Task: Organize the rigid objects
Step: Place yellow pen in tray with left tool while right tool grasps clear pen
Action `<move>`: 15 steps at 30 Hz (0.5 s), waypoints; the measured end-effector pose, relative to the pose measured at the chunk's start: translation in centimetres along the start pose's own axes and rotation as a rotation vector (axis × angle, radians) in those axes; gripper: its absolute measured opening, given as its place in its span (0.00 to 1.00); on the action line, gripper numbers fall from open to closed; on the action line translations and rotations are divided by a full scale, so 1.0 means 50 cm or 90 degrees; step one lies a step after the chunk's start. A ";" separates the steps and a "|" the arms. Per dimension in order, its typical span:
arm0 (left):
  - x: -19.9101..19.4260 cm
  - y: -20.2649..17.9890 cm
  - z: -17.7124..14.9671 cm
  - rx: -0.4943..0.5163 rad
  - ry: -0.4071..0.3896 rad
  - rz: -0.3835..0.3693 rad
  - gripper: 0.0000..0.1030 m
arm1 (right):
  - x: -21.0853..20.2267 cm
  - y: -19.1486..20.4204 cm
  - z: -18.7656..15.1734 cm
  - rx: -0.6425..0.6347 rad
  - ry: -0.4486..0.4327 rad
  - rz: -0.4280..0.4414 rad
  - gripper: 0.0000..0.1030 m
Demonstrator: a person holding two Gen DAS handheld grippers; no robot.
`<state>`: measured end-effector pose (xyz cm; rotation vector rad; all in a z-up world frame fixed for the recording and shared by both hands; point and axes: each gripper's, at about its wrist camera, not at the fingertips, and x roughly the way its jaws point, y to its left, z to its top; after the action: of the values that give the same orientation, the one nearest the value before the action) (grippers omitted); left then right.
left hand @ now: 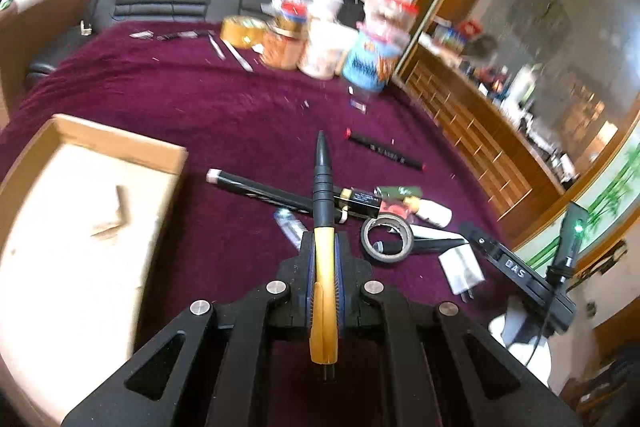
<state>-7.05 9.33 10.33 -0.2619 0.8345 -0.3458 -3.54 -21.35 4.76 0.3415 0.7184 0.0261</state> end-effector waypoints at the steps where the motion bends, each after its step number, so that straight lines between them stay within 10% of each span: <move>1: -0.026 0.015 -0.003 -0.002 -0.014 0.005 0.06 | -0.016 0.025 0.004 -0.019 -0.007 0.019 0.85; 7: -0.100 0.119 -0.019 -0.058 -0.053 0.042 0.06 | 0.024 0.252 -0.023 -0.216 0.125 0.168 0.83; 11: -0.114 0.176 -0.039 -0.090 -0.056 0.067 0.06 | 0.122 0.345 -0.065 -0.307 0.202 0.125 0.55; 15: -0.129 0.228 -0.052 -0.110 -0.063 0.086 0.06 | 0.195 0.366 -0.081 -0.315 0.239 0.077 0.47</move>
<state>-10.80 22.06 8.92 -0.3787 0.7815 -0.1323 2.90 -1.50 1.42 -0.1005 1.0312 0.3842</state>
